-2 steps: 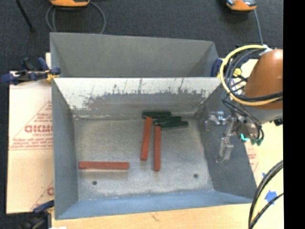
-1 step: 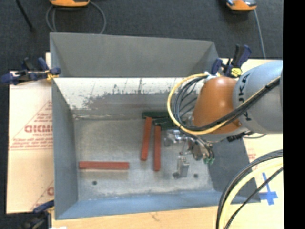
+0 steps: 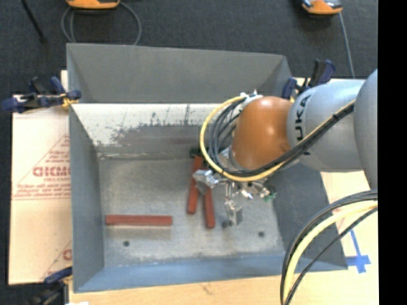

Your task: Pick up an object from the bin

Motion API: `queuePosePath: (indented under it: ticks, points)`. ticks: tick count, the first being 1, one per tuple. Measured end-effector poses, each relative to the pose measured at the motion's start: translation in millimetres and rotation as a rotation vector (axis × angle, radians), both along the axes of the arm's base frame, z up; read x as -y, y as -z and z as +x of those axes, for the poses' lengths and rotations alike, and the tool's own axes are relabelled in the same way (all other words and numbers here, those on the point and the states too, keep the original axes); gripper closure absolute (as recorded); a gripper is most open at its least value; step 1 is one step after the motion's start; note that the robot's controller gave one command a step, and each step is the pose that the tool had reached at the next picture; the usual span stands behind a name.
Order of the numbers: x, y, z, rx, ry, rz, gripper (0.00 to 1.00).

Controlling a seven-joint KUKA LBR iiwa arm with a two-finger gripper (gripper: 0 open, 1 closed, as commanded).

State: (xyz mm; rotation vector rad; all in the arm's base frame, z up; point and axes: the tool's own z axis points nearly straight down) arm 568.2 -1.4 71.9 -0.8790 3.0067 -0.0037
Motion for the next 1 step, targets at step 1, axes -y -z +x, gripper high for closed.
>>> queuePosePath:
  ticks: [1]
  points:
    - [-27.0,-0.1,-12.8,-0.004,-0.498,-0.003,0.00]
